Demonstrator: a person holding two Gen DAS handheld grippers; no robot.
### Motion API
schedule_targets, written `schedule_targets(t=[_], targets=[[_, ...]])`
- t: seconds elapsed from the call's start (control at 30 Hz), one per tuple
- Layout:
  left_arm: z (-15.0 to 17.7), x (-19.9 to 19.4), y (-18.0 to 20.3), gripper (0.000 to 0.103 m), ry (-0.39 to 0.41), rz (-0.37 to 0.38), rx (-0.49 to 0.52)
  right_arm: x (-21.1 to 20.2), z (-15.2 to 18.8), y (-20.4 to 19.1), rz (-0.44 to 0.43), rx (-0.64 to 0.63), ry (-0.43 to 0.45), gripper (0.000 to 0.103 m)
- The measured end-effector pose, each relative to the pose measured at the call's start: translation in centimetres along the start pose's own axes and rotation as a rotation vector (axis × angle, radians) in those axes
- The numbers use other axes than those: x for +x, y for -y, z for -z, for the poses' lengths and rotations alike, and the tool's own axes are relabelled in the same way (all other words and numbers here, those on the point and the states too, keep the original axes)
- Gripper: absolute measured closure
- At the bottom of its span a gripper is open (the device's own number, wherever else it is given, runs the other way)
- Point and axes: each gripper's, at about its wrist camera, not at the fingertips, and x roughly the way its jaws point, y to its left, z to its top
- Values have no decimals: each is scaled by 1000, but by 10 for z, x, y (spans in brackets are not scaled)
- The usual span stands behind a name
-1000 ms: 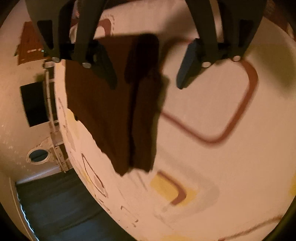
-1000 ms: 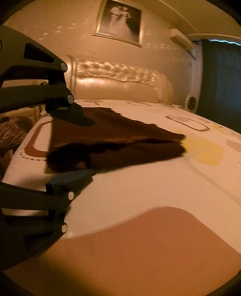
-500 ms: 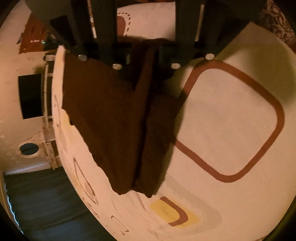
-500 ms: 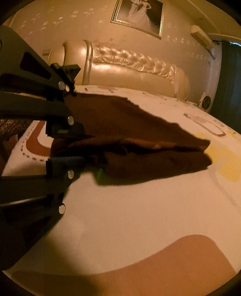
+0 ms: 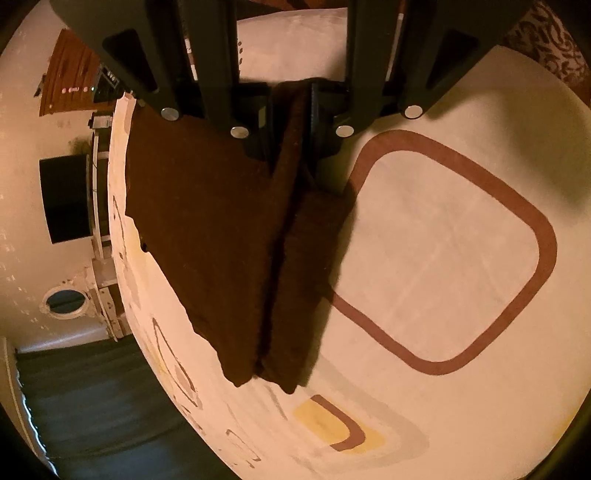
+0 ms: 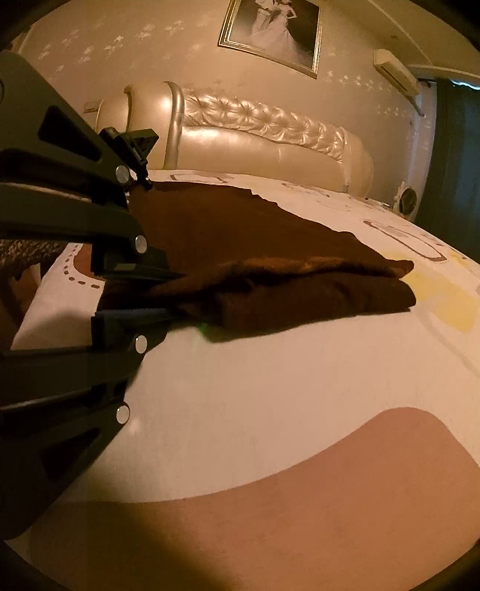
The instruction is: Fold small clothes
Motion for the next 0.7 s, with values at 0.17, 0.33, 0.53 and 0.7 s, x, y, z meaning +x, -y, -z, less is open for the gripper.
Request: schedule_targets(t=[0.17, 0.33, 0.53, 0.7], targets=[[0, -1, -4, 84, -1, 42, -3, -7, 2, 3, 3, -1, -14, 90], [-5, -15, -10, 61, 2, 101, -29, -34, 5, -4, 77, -13, 51, 84], [-32, -33, -17, 46, 69, 107, -18, -38, 9, -52, 36, -101, 110, 78], [-69, -10, -6, 46, 55, 64, 45, 23, 28, -98, -48, -180, -9, 78]])
